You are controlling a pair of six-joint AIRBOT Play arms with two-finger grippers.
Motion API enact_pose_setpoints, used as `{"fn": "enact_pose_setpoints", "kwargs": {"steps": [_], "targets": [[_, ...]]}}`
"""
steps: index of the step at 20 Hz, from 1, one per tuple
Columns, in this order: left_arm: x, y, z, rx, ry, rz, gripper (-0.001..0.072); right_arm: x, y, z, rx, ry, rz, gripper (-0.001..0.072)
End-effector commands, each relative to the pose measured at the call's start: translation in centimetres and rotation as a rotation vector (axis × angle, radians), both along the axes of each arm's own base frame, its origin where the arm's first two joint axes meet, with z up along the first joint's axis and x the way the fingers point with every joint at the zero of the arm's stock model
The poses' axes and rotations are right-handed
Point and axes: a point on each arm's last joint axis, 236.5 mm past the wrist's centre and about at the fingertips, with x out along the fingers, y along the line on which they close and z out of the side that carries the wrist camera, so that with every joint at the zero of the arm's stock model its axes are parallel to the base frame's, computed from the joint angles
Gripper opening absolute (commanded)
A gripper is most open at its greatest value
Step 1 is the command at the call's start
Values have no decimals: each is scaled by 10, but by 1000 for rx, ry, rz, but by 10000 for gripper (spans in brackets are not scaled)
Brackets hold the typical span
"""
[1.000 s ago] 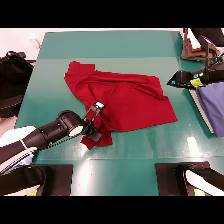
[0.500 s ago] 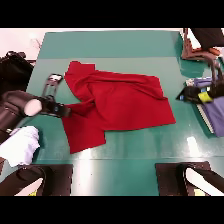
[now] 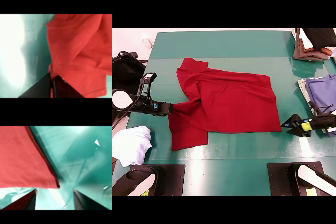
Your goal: Fold the shirts.
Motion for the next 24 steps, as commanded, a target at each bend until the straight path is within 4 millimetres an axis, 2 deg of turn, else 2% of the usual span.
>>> {"fn": "enact_pose_setpoints", "kwargs": {"steps": [1,3,4,5,6,7,8,9,10,12,13,14,15,16,17,18,20,21,22,23,24], "targets": [[0,-6,2,-42,2,-1,22,5,24,-26,45,9,-11,480],[0,-11,4,-65,-2,1,22,27,35,-24,36,-51,-3,307],[1,-13,5,-75,-3,1,21,39,38,-19,13,-97,10,158],[2,-14,9,-82,-11,1,21,50,42,-10,-9,-144,41,65],[6,-14,19,-84,-40,1,21,60,44,2,-23,-192,63,18],[13,-15,39,-89,-96,2,20,72,46,22,-33,-254,86,18],[21,-15,69,-97,-178,2,21,82,47,50,-42,-326,108,18],[27,-15,107,-104,-272,-1,20,95,46,89,-63,-428,131,18],[30,-15,157,-117,-391,-1,20,105,43,135,-93,-544,147,18],[19,-6,272,-139,-668,19,20,112,33,250,-194,-820,156,18],[1,2,339,-143,-839,38,21,107,26,313,-266,-967,145,18],[-27,11,403,-141,-1009,55,20,95,21,369,-339,-1095,132,18],[-56,17,454,-133,-1149,66,21,77,17,425,-423,-1220,109,17],[-92,22,499,-118,-1280,73,20,58,14,469,-504,-1317,81,17],[-124,26,533,-105,-1384,80,20,37,13,508,-582,-1404,56,17],[-156,31,561,-93,-1482,89,20,20,14,537,-654,-1464,39,17],[-204,41,597,-65,-1630,121,20,-6,12,575,-780,-1513,-4,17],[-218,45,607,-51,-1677,138,20,-12,9,588,-830,-1515,-26,17],[-222,49,610,-38,-1693,151,20,-16,7,598,-859,-1516,-43,17],[-218,51,606,-21,-1671,159,20,-16,5,604,-873,-1511,-53,17],[-202,53,592,-8,-1603,162,20,-13,2,603,-864,-1492,-57,17]]}}
